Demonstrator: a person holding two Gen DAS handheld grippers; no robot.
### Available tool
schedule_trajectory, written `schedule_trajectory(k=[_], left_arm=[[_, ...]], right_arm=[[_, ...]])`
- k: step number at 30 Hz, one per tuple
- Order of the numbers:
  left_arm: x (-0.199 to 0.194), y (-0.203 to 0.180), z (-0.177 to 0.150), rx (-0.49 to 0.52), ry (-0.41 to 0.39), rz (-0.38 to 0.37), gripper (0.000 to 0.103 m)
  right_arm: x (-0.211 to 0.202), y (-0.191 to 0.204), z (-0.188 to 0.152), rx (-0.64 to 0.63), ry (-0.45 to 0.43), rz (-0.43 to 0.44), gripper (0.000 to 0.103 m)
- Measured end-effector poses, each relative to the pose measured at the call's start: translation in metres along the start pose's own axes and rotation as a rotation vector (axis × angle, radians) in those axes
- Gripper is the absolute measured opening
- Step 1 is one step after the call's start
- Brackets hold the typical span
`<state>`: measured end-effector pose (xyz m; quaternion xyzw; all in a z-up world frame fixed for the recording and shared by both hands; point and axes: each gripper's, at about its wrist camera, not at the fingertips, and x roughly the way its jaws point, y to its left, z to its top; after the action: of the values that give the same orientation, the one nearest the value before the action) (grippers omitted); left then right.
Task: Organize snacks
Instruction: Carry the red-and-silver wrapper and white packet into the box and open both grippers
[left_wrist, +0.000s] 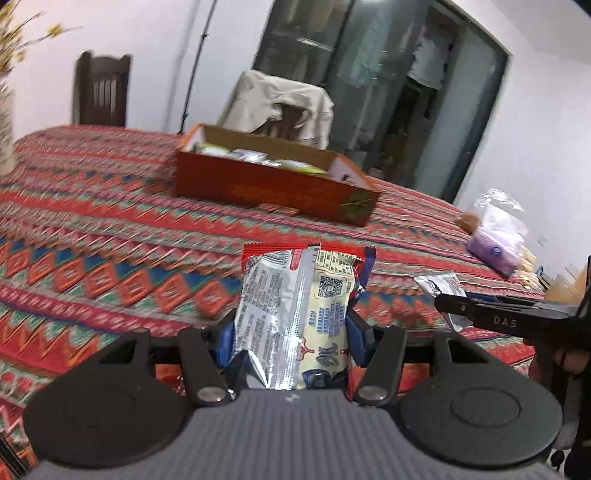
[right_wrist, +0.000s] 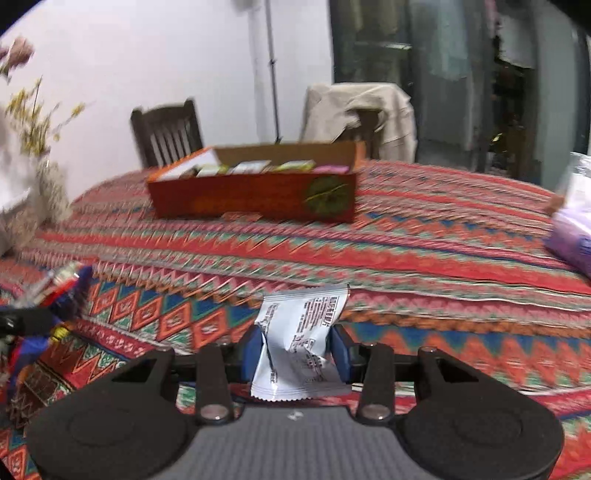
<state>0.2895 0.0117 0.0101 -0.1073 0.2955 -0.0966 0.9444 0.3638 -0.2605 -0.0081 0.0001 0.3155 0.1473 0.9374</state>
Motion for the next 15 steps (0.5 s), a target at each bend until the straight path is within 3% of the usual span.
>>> schedule_trajectory(k=[7,13,15], left_arm=[[0.022,-0.022,0.027,0.032,-0.001,-0.009,0.058],[0.085,-0.007,0.124,-0.004,0.012,-0.088,0.058],[0.117,-0.005,0.155,-0.006,0.023,-0.06,0.058]], right_arm=[[-0.02,-0.028,0.01,0.03,-0.061,0.062,0.04],[0.0,-0.031,0.067,-0.037,-0.143,0.108,0.04],[0.017,-0.03,0.1,-0.074,-0.163,0.122,0.04]])
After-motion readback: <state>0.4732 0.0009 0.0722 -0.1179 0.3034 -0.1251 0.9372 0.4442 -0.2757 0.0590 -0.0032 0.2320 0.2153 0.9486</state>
